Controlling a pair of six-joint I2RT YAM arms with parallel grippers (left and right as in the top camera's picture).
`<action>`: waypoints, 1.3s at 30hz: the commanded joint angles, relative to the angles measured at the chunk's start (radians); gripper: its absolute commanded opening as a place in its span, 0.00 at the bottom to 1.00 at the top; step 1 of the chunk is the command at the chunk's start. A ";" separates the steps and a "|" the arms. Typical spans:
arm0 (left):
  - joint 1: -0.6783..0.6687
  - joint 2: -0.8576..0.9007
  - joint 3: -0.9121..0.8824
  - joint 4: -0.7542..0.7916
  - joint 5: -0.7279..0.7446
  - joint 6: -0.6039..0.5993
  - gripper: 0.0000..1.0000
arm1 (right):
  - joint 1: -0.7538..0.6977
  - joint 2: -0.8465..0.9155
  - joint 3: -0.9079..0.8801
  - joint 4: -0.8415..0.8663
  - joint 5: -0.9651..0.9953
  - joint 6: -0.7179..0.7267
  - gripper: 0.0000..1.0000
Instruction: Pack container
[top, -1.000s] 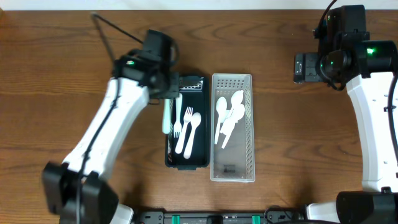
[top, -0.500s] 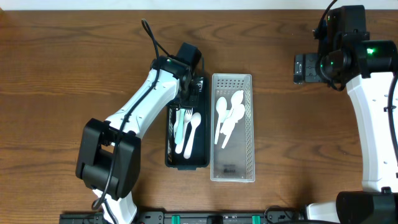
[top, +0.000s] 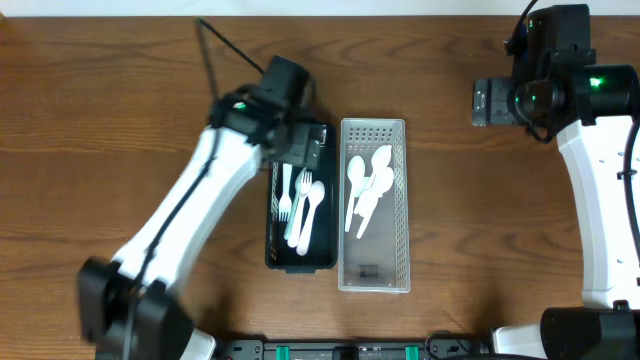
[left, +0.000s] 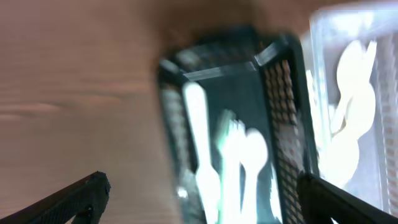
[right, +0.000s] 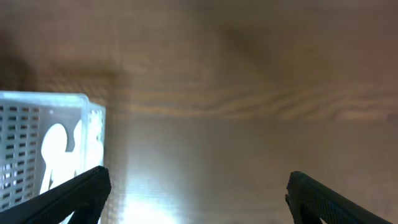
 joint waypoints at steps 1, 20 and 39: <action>0.097 -0.079 0.018 0.035 -0.117 0.019 0.98 | -0.004 0.019 -0.003 0.065 -0.045 -0.064 0.94; 0.406 -0.169 -0.005 0.123 -0.117 0.047 0.98 | -0.052 0.061 -0.013 0.264 -0.041 0.068 0.99; 0.325 -0.978 -0.732 0.389 -0.143 0.045 0.98 | -0.032 -0.891 -0.880 0.409 -0.020 0.042 0.99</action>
